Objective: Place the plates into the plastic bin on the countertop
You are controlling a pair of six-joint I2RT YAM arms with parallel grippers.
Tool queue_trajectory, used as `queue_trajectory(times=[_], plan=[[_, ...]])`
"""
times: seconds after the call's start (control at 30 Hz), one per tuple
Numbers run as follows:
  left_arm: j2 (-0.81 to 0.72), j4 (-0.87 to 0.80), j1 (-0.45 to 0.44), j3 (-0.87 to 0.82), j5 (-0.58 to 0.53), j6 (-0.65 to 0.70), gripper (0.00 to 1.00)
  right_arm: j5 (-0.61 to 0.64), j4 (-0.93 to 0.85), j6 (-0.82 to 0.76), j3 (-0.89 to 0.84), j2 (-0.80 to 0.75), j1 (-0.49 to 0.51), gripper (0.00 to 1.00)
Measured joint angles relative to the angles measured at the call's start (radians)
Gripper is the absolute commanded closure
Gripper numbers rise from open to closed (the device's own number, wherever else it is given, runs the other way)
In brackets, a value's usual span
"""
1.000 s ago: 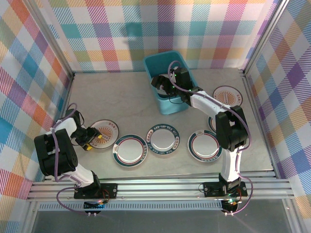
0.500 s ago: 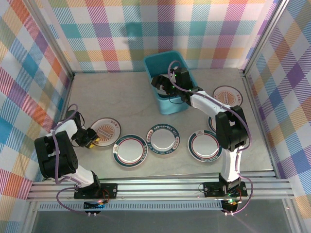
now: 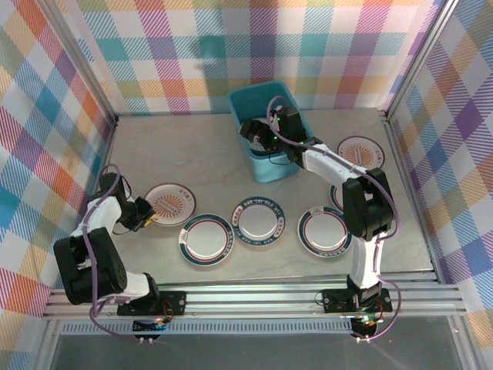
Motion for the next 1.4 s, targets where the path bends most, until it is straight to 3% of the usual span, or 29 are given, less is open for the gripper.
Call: queue_trajectory(times=[0.27, 0.63, 0.93, 1.03, 1.13, 1.4], plan=[[-0.073, 0.020, -0.033, 0.040, 0.025, -0.055, 1.00, -0.012, -0.076, -0.008, 0.046, -0.006, 0.000, 0.02], [-0.077, 0.044, -0.146, 0.195, 0.029, -0.110, 1.00, -0.023, -0.204, -0.047, 0.144, -0.009, 0.000, 0.02], [-0.071, 0.140, -0.237, 0.403, 0.063, -0.168, 1.00, -0.142, -0.243, -0.083, 0.203, -0.027, -0.042, 0.11], [-0.026, 0.212, -0.257, 0.480, 0.098, -0.195, 1.00, -0.190, -0.254, -0.108, 0.245, -0.029, -0.061, 0.15], [0.069, 0.269, -0.272, 0.587, 0.165, -0.221, 1.00, -0.219, -0.253, -0.132, 0.280, -0.034, -0.077, 0.26], [0.296, 0.386, -0.320, 0.817, 0.349, -0.292, 1.00, -0.241, -0.269, -0.134, 0.382, -0.061, -0.081, 0.30]])
